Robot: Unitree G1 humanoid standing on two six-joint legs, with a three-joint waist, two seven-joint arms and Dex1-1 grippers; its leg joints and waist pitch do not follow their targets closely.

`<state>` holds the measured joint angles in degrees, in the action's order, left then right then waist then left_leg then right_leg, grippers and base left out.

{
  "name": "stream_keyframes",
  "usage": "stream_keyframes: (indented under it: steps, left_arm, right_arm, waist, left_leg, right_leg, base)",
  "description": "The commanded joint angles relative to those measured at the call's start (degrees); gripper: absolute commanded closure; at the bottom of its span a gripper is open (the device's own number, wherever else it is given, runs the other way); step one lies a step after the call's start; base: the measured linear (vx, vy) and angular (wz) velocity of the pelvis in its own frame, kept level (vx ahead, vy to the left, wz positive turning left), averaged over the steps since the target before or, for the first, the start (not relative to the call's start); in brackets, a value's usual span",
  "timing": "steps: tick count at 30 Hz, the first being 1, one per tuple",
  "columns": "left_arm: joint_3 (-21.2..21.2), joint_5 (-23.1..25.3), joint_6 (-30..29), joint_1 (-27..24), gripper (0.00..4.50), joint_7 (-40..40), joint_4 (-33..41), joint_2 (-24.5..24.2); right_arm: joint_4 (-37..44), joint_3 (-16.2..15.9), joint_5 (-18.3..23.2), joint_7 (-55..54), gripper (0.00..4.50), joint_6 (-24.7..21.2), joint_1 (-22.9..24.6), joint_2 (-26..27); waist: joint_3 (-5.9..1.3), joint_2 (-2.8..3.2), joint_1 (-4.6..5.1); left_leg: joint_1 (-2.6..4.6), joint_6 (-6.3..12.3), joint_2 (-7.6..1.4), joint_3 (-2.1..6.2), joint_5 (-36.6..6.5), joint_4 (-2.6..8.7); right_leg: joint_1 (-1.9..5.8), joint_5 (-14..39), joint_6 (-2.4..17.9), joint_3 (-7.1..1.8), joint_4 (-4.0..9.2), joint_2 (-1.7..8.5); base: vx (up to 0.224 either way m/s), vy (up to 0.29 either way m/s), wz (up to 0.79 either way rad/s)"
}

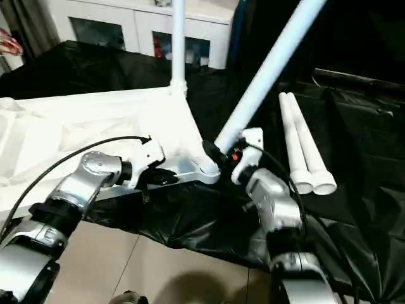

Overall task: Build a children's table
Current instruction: Insert table leg to table base

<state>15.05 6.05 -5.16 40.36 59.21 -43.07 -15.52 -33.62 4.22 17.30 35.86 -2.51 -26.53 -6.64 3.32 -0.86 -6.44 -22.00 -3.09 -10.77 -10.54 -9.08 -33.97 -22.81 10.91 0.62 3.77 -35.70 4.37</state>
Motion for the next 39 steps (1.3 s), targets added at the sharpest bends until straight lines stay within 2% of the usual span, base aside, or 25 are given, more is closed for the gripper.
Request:
stream_keyframes:
  steps: [1, 3, 6, 8, 11, 14, 15, 16, 17, 18, 23, 28, 29, 34, 39]
  left_arm:
    - [-1.51, -1.8, 0.74, 0.07, 4.5, -2.65, -0.52, 0.59]
    - [-1.52, -1.65, 0.99, 0.17, 4.5, -2.62, -0.87, 0.57]
    - [-1.3, -1.26, 1.27, 0.25, 4.5, -2.22, -1.07, 0.39]
    - [-1.19, -1.13, 1.34, 0.27, 4.5, -1.93, -1.09, 0.28]
    - [-0.93, -0.86, 1.56, 0.32, 4.5, -1.45, -1.19, 0.02]
    - [-0.77, -0.74, 1.69, 0.35, 4.5, -1.05, -1.25, -0.2]
    - [-0.65, -0.67, 1.78, 0.34, 4.5, -0.77, -1.23, -0.35]
    - [-0.41, -0.6, 1.94, 0.24, 4.5, -0.15, -1.02, -0.64]
    - [-0.3, -0.56, 2.02, 0.18, 4.5, 0.16, -0.9, -0.79]
    - [0.05, -0.69, 2.0, -0.02, 4.5, 1.57, -0.33, -1.21]
    - [0.76, -1.38, 1.77, -0.73, 4.5, 5.12, 1.62, -2.1]
    - [2.07, -2.15, 2.33, -1.42, 4.5, 11.01, 4.4, -4.03]
    - [2.89, -2.19, 2.79, -0.83, 4.5, 14.47, 4.91, -5.33]
    - [3.45, -1.93, 3.19, 0.23, 4.5, 17.02, 4.37, -6.3]
    - [3.69, -1.15, 4.07, 1.59, 4.5, 17.85, 2.49, -7.01]
  right_arm:
    - [-1.96, -2.08, -3.43, -1.03, 2.59, -0.95, 3.07, -0.12]
    - [-0.19, -2.84, -4.86, -2.07, 2.59, -0.13, 3.66, -0.33]
    - [0.13, -6.38, -8.73, -2.11, 2.59, -1.21, 2.52, -2.04]
    - [-0.24, -7.42, -9.59, -1.56, 2.59, -1.68, 1.84, -2.56]
    - [-1.11, -9.01, -10.3, 0.15, 2.59, -3.48, 0.62, -3.41]
    - [-2.06, -10.18, -10.81, 1.81, 2.59, -4.17, -0.08, -4.0]
    - [-2.93, -10.96, -11.29, 2.94, 2.59, -4.4, -0.64, -4.35]
    - [-4.2, -11.73, -11.8, 4.58, 2.59, -4.29, -1.36, -4.62]
    - [-4.81, -12.11, -12.03, 5.39, 2.59, -4.23, -1.71, -4.74]
    - [-6.25, -12.49, -11.92, 7.57, 2.59, -3.79, -2.55, -4.82]
    - [-7.11, -12.76, -10.67, 11.84, 2.59, -3.15, -3.15, -5.03]
    - [-7.9, -13.63, -9.59, 18.98, 2.59, -1.97, -3.28, -6.34]
    - [-8.72, -14.56, -9.32, 24.06, 2.59, -1.08, -3.27, -7.67]
    - [-9.29, -15.59, -9.48, 28.7, 2.59, -0.2, -3.05, -8.96]
    - [-9.26, -16.36, -9.71, 32.4, 2.59, 0.17, -2.61, -9.84]
  waist:
    - [-3.87, -0.36, -0.15]
    - [-3.84, -0.23, -0.15]
    - [-3.76, -0.09, -0.06]
    - [-3.74, 0.08, 0.0]
    - [-3.72, -0.21, 0.17]
    - [-3.76, -0.22, 0.16]
    - [-3.75, -0.46, 0.21]
    - [-3.76, -0.36, 0.17]
    - [-3.81, -0.58, 0.24]
    - [-3.8, -0.41, 0.3]
    - [-3.96, -0.61, 0.5]
    - [-3.96, -0.6, 0.66]
    - [-3.88, -0.56, 0.71]
    - [-3.86, -0.28, 0.34]
    - [-3.88, -0.49, -0.06]
  left_leg:
    - [1.29, 0.57, -2.67, 1.07, -14.57, 4.41]
    - [1.23, 0.7, -2.62, 1.05, -14.58, 4.43]
    - [1.39, 0.18, -2.63, 1.15, -15.94, 4.59]
    - [1.34, 0.03, -2.59, 1.19, -16.33, 4.6]
    - [1.29, 0.19, -2.61, 1.19, -16.61, 4.6]
    - [1.28, 0.31, -2.64, 1.2, -16.35, 4.6]
    - [1.28, 0.4, -2.67, 1.17, -16.34, 4.62]
    - [1.25, 0.43, -2.65, 1.19, -16.31, 4.59]
    - [1.17, 0.54, -2.64, 1.25, -16.22, 4.55]
    - [1.24, 0.54, -2.67, 1.17, -16.29, 4.55]
    - [1.21, 0.67, -2.78, 1.23, -16.23, 4.66]
    - [1.32, 0.49, -2.9, 1.24, -17.88, 4.76]
    - [1.38, 0.48, -2.94, 1.2, -18.17, 4.82]
    - [1.59, -0.12, -3.11, 1.25, -19.67, 4.99]
    - [1.65, -0.19, -3.15, 1.23, -20.02, 5.01]
  right_leg:
    - [2.35, 12.95, 11.5, -2.8, 4.74, 4.79]
    - [2.32, 13.61, 11.16, -2.81, 4.84, 4.75]
    - [2.17, 16.55, 10.4, -2.8, 5.15, 4.72]
    - [2.17, 17.07, 10.18, -2.86, 5.2, 4.76]
    - [2.16, 17.15, 10.11, -2.85, 5.27, 4.68]
    - [2.17, 16.54, 10.27, -2.83, 5.18, 4.67]
    - [2.15, 16.42, 10.27, -2.83, 5.18, 4.65]
    - [2.2, 16.41, 10.31, -2.84, 5.15, 4.71]
    - [2.27, 16.55, 10.46, -2.78, 5.03, 4.8]
    - [2.12, 16.42, 10.56, -2.83, 5.14, 4.77]
    - [2.34, 13.61, 11.38, -2.79, 4.88, 4.73]
    - [2.26, 13.91, 12.2, -2.74, 4.9, 4.72]
    - [2.18, 14.12, 12.31, -2.77, 4.93, 4.66]
    - [2.08, 14.76, 12.81, -2.73, 4.92, 4.69]
    - [2.11, 15.87, 12.5, -2.74, 5.09, 4.75]
  base:
    - [0.0, 0.0, 0.0]
    - [0.0, 0.0, 0.0]
    - [0.0, 0.0, 0.0]
    - [0.0, 0.0, 0.0]
    - [0.0, 0.0, 0.0]
    - [0.0, 0.0, 0.0]
    - [0.0, 0.0, 0.0]
    - [0.0, 0.0, 0.0]
    - [0.0, 0.0, 0.0]
    - [0.0, 0.0, 0.0]
    - [0.0, 0.0, 0.0]
    - [0.0, 0.0, 0.0]
    - [0.0, 0.0, 0.0]
    - [0.0, 0.0, 0.0]
    - [0.0, 0.0, 0.0]
